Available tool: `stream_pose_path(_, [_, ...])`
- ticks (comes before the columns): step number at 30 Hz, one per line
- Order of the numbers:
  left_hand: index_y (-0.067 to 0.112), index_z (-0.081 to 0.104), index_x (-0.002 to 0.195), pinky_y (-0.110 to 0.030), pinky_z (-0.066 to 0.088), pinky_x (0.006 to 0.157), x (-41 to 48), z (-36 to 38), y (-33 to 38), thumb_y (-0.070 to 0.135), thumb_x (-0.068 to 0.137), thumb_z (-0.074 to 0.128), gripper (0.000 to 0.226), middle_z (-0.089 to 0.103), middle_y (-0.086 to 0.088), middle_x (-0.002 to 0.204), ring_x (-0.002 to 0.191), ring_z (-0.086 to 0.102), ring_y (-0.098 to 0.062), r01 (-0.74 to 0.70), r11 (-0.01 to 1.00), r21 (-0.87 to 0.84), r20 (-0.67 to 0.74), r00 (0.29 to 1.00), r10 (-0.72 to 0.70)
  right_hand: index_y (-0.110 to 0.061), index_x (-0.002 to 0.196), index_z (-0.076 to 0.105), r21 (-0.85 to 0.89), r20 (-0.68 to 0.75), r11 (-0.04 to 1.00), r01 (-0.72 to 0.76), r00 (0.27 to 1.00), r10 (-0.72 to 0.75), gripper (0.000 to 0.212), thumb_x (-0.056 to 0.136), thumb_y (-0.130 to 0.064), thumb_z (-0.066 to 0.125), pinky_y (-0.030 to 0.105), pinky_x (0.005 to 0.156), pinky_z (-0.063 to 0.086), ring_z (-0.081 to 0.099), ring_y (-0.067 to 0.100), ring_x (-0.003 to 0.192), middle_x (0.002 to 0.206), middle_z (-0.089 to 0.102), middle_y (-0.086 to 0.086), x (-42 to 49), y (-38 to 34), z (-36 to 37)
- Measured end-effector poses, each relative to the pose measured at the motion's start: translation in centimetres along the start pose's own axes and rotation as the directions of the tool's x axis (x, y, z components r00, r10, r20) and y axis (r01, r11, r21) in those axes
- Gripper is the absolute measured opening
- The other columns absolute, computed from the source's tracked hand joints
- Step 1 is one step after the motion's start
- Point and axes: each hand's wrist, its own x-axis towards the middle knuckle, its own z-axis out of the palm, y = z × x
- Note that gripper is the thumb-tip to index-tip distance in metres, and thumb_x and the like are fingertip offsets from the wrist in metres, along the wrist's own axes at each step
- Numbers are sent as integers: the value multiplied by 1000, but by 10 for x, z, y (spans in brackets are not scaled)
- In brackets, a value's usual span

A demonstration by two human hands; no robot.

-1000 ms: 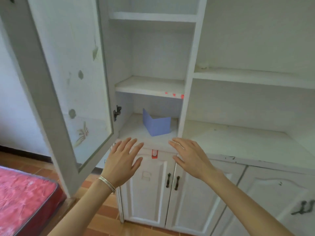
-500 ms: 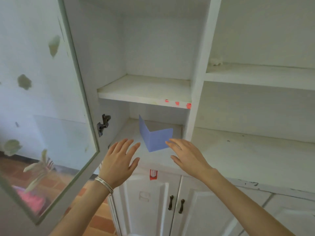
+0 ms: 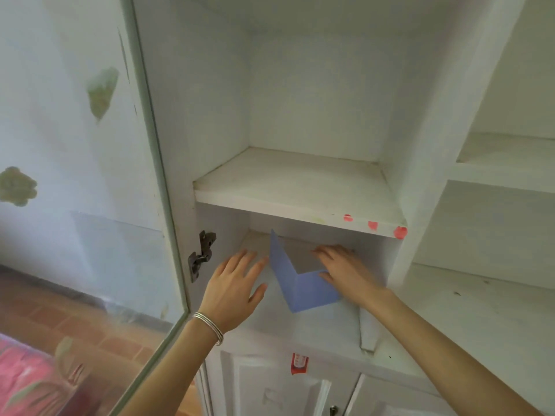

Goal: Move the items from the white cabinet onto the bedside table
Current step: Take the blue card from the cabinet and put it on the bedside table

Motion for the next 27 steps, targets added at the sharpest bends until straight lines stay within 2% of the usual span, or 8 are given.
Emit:
stream_pose_path(2, [15, 62, 121, -42, 49, 88, -3, 9, -6, 41, 86, 40, 48, 63, -10, 119, 110, 59, -31, -1, 1000, 1, 16, 1000, 1, -8, 107, 66, 43, 76, 999, 6, 997, -9, 38, 72, -20, 74, 34, 85, 46, 60, 30, 101, 108, 65, 12, 8, 6, 14])
stream_pose_path(4, [16, 62, 121, -42, 49, 88, -4, 15, -11, 41, 86, 41, 48, 63, -10, 119, 109, 59, -31, 6, 1000, 2, 26, 1000, -6, -13, 113, 64, 87, 136, 996, 29, 990, -41, 31, 83, -22, 63, 33, 92, 41, 53, 28, 112, 117, 63, 8, 13, 9, 24])
stream_pose_path(7, [16, 61, 122, -42, 49, 88, -2, 19, -16, 41, 87, 40, 48, 63, -9, 119, 109, 59, -30, 18, 1000, 4, 27, 999, -18, -24, 111, 65, 109, 179, 993, 44, 982, -63, 25, 88, -28, 56, 27, 87, 39, 53, 19, 111, 115, 64, -3, 17, 9, 28])
stream_pose_path(16, [17, 59, 124, -42, 49, 89, 7, 27, -13, 43, 86, 41, 49, 62, -8, 120, 112, 58, -29, 12, 1000, -4, 65, 998, -12, -23, 97, 65, 153, 221, 987, -55, 975, 20, 18, 86, -27, 52, 28, 74, 45, 60, 20, 100, 104, 67, -5, 12, 8, 35])
stream_pose_path(21, [17, 60, 123, -42, 49, 88, 0, 26, -7, 47, 83, 41, 53, 63, -7, 120, 111, 59, -28, -4, 999, 35, 38, 999, 2, -24, 100, 65, 224, 98, 974, -41, 995, 20, 16, 89, -26, 54, 27, 75, 42, 58, 17, 102, 107, 66, -8, 4, 5, 18])
stream_pose_path(24, [19, 50, 127, -41, 50, 87, -11, 17, -3, 49, 82, 42, 54, 62, -8, 121, 112, 59, -29, 20, 998, 56, 1, 1000, -20, -21, 86, 68, 369, -6, 927, 67, 998, -70, 15, 80, -22, 54, 29, 68, 46, 64, 21, 89, 92, 69, -5, -6, 7, 8])
stream_pose_path(27, [19, 45, 128, -39, 49, 87, -27, 1, 0, 50, 79, 44, 58, 61, -7, 123, 113, 57, -29, 84, 991, 107, -26, 996, -82, -22, 78, 67, 488, -45, 859, 153, 988, -150, 11, 72, -21, 58, 32, 63, 53, 65, 18, 78, 80, 67, -7, -14, 11, 3])
